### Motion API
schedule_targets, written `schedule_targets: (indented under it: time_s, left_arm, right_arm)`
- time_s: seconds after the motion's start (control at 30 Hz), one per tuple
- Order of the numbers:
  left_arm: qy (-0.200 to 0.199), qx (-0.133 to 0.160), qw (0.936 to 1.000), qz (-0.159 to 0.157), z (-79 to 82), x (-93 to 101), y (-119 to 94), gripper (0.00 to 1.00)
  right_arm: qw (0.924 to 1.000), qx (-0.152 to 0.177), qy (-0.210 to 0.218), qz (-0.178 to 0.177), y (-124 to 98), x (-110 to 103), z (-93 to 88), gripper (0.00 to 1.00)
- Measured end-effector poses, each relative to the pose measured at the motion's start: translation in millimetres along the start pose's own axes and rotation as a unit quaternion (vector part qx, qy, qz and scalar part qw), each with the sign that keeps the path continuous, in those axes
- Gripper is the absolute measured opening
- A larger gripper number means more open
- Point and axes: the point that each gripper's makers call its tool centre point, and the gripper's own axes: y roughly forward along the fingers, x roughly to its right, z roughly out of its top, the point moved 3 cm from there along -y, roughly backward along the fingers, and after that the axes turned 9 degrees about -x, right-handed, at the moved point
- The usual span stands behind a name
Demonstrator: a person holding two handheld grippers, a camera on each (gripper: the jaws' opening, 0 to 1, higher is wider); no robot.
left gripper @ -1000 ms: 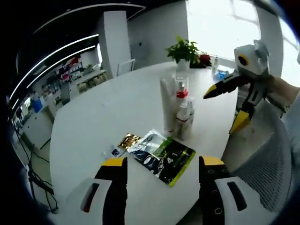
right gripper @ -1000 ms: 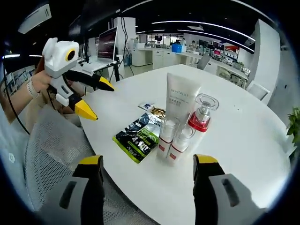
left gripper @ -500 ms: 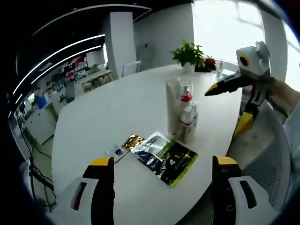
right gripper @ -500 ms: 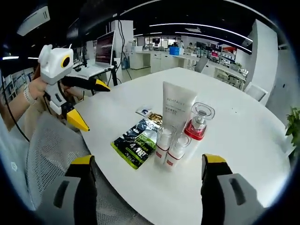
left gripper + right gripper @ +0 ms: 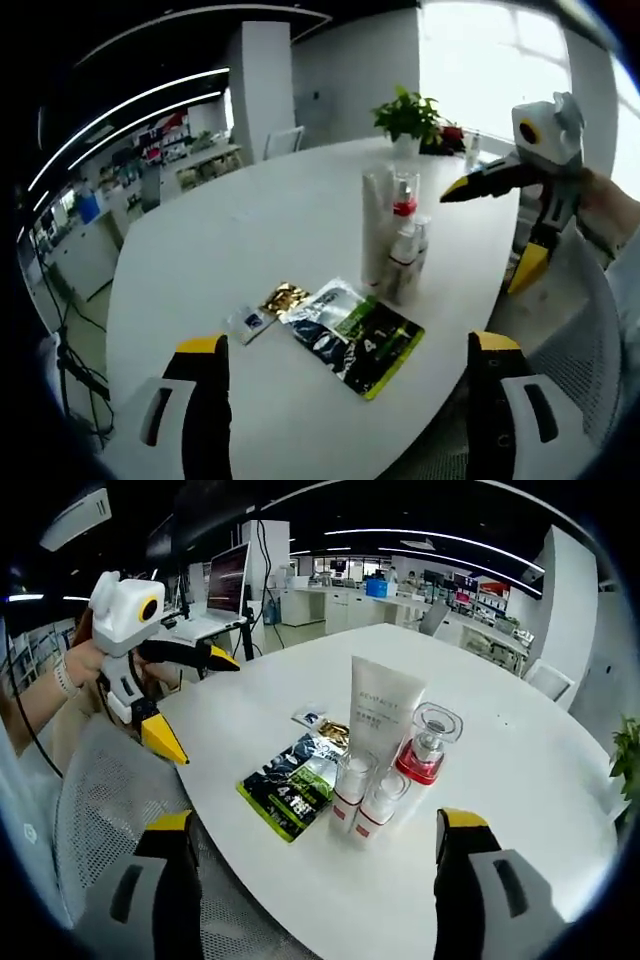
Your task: Arrange the skincare products in the storage area until every visible bottle or jar stands upright without overlapping.
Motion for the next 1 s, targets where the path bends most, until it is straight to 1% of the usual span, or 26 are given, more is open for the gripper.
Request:
schedule_targets:
  time_s: [0.17, 0.27, 0.37, 0.5, 0.57, 0.67, 0.77, 0.83, 0.93, 1.0]
  left_arm:
    - [0.001, -0.011, 0.9999, 0.001, -0.1, -7.5, 4.5, 0.97]
    - [0.008, -0.016, 0.9998, 0.002, 0.5, -11.6, 7.1, 0.97]
    - [0.007, -0.018, 0.9998, 0.001, 2.1, -16.8, 10.5, 0.97]
    - [0.001, -0.02, 0.9997, -0.013, 5.5, -22.0, 18.5, 0.97]
    - [0.015, -0.029, 0.9993, -0.018, 6.0, -23.8, 23.4, 0.97]
    - [0.032, -0.039, 0.9986, -0.016, 8.2, -29.5, 31.0, 0.97]
    - [0.038, -0.036, 0.9986, -0.014, 12.7, -37.1, 37.9, 0.97]
    - [0.04, -0.04, 0.9983, -0.016, 14.7, -42.4, 42.4, 0.97]
    - [0.048, -0.043, 0.9979, -0.014, 18.7, -52.0, 49.8, 0.97]
    - [0.051, -0.044, 0.9976, -0.016, 21.4, -57.0, 54.7, 0.97]
  right_arm:
    - [1.0, -0.001, 0.005, 0.002, 2.7, 1.3, 2.0, 1.0]
    - [1.0, 0.006, 0.006, 0.001, 3.3, 1.8, 4.4, 1.0]
    - [1.0, 0.008, 0.005, 0.0, 4.3, 2.4, 5.3, 1.0]
    - [0.9999, 0.008, 0.011, 0.001, 5.6, 3.4, 5.8, 1.0]
    - [0.9999, 0.007, 0.013, 0.004, 7.2, 3.4, 5.3, 1.0]
    - [0.9998, 0.002, 0.017, 0.005, 9.3, 3.5, 3.1, 1.0]
    - [0.9997, 0.001, 0.024, 0.009, 10.0, 3.1, 2.2, 0.99]
    - [0.9996, 0.001, 0.028, 0.009, 9.6, 3.9, 1.9, 0.97]
    - [0.9996, 0.0, 0.028, 0.008, 8.4, 5.5, 1.3, 0.97]
    - [0.9994, 0.006, 0.032, 0.011, 7.4, 5.6, 2.2, 0.97]
